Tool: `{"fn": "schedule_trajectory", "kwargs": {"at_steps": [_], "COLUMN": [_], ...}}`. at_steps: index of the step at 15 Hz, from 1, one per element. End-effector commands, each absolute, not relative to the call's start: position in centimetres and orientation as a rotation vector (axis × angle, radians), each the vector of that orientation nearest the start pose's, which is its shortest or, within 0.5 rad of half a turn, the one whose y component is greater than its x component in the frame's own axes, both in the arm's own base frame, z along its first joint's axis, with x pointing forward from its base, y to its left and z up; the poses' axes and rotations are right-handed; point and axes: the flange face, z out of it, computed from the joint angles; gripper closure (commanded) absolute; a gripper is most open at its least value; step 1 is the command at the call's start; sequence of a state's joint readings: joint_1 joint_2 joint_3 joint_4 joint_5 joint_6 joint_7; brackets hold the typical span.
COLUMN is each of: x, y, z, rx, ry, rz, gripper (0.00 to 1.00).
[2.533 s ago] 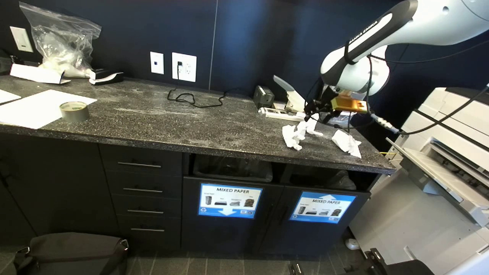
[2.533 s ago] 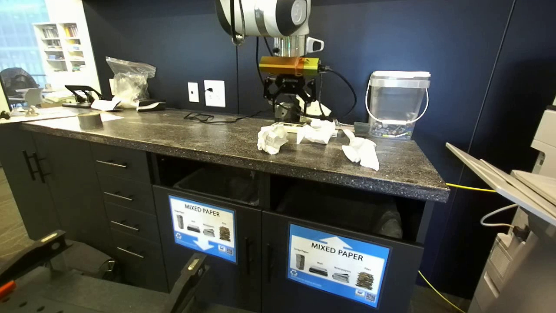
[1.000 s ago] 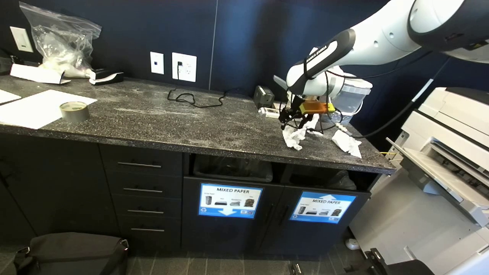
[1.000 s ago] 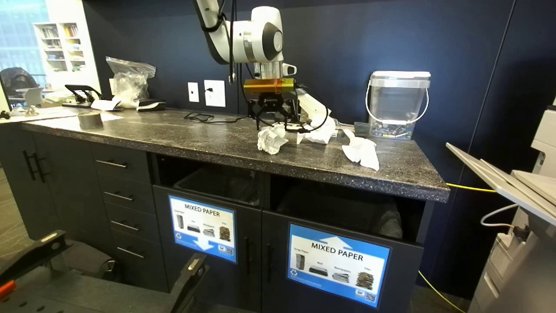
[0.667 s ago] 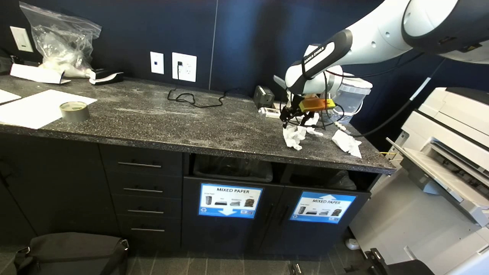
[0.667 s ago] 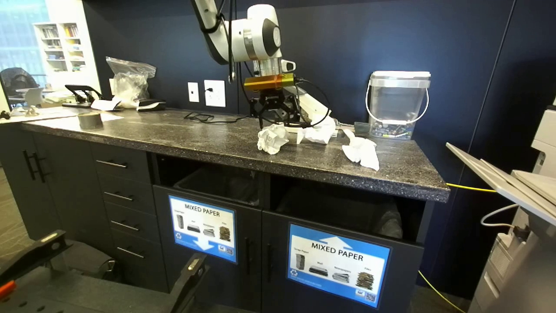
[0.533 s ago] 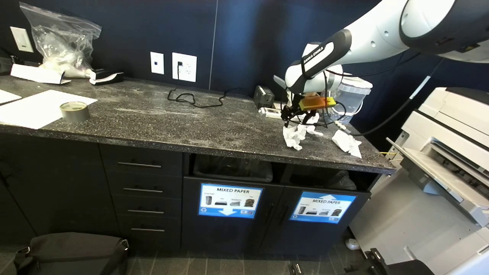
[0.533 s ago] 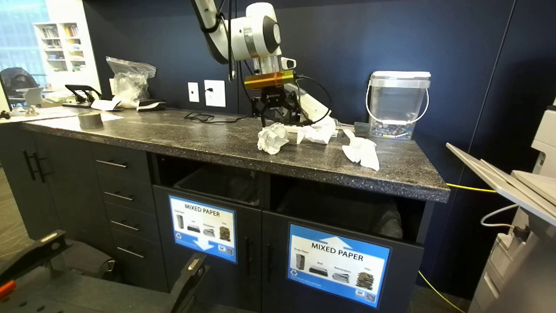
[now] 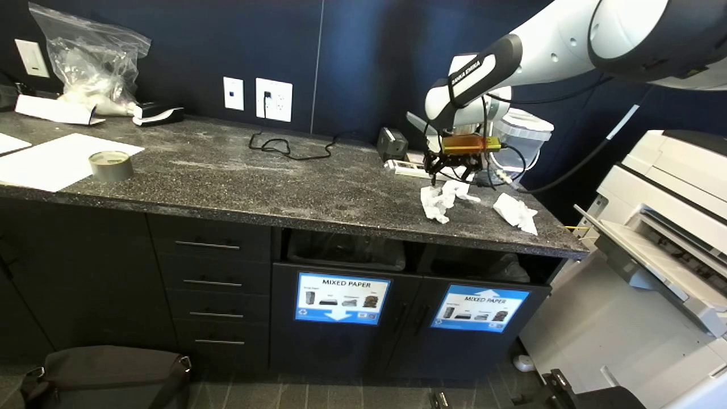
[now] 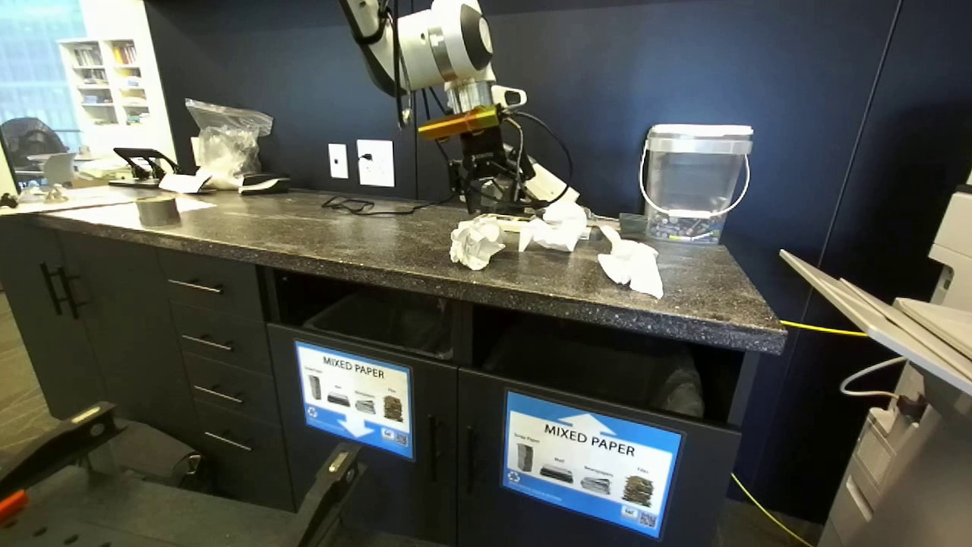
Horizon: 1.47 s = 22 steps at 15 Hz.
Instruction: Remove all the paper trash from the base top and put them in the mixed paper bin on the left
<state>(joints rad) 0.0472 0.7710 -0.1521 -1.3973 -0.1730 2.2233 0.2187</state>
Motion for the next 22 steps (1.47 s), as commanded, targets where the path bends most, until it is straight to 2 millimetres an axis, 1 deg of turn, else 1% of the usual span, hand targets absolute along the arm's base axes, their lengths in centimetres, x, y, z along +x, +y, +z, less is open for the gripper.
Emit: {"fn": "schedule_trajectory", "kwargs": {"at_steps": [1, 2, 3, 5, 7, 8, 10, 11, 13, 15, 16, 18, 19, 21, 22], "x": [73.2, 73.0, 72.8, 72.8, 72.7, 72.8, 72.7, 72.7, 72.4, 72.3, 72.3, 72.2, 72.2, 72.2, 72.1], "y": [-6.2, -6.5, -5.9, -6.6, -6.2, -6.4, -5.9, -6.5, -6.4, -7.3, -7.1, -8.2, -7.9, -8.6, -8.3], "z": [27.6, 27.7, 27.2, 26.9, 26.3, 26.2, 25.2, 25.0, 23.7, 22.8, 22.0, 20.7, 19.8, 18.9, 18.2], "rx": [-3.356, -3.331, -3.309, -3.257, -3.212, -3.187, -3.155, -3.13, -3.091, -3.054, -3.038, -2.991, -2.975, -2.94, -2.931], "ry": [0.634, 0.72, 0.781, 0.897, 0.977, 1.008, 1.056, 1.081, 1.127, 1.167, 1.186, 1.222, 1.235, 1.257, 1.264], "rz": [-0.058, -0.028, -0.029, -0.01, -0.017, -0.013, -0.002, 0.014, 0.036, 0.05, 0.049, 0.077, 0.09, 0.117, 0.123], "gripper": [0.0, 0.0, 0.0, 0.0, 0.0, 0.0, 0.0, 0.0, 0.0, 0.0, 0.0, 0.0, 0.0, 0.0, 0.0]}}
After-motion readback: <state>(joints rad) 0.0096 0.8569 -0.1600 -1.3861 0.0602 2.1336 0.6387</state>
